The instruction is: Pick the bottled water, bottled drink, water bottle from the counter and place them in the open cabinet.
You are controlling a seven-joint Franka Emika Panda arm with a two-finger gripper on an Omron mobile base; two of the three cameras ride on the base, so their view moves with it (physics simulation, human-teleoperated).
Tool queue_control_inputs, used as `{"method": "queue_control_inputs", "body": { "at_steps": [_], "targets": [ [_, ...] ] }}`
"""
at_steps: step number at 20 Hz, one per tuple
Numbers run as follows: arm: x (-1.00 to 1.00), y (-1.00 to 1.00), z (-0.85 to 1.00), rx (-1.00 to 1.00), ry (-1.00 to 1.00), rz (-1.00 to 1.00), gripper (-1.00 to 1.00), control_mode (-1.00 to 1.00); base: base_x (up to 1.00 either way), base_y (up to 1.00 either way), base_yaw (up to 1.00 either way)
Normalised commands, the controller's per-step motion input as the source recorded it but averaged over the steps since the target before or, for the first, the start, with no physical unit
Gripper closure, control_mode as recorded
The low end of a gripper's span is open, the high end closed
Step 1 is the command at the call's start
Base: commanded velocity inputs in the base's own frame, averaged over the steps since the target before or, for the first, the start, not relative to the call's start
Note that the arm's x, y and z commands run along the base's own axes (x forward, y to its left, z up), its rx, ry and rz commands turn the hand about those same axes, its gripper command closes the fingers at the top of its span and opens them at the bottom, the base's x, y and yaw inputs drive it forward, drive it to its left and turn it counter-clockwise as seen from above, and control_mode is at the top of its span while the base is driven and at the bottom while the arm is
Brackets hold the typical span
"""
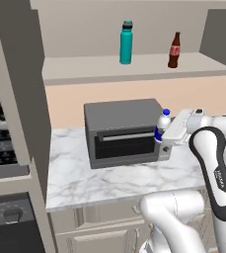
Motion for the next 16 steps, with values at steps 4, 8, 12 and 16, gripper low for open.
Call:
{"method": "queue_control_inputs", "body": {
  "at_steps": [4, 8, 12, 16],
  "targets": [
    [0.0, 0.0, 0.0, 0.0, 0.0, 0.0, 1.0, 1.0, 0.51, 0.22, 0.0],
    [0.0, 0.0, 0.0, 0.0, 0.0, 0.0, 1.0, 1.0, 0.2, 0.06, 0.0],
    [0.0, 0.0, 0.0, 0.0, 0.0, 0.0, 1.0, 1.0, 0.0, 0.0, 0.0],
    [-0.01, 0.0, 0.0, 0.0, 0.0, -0.02, 1.0, -1.0, -0.01, 0.0, 0.0]
  ]
}}
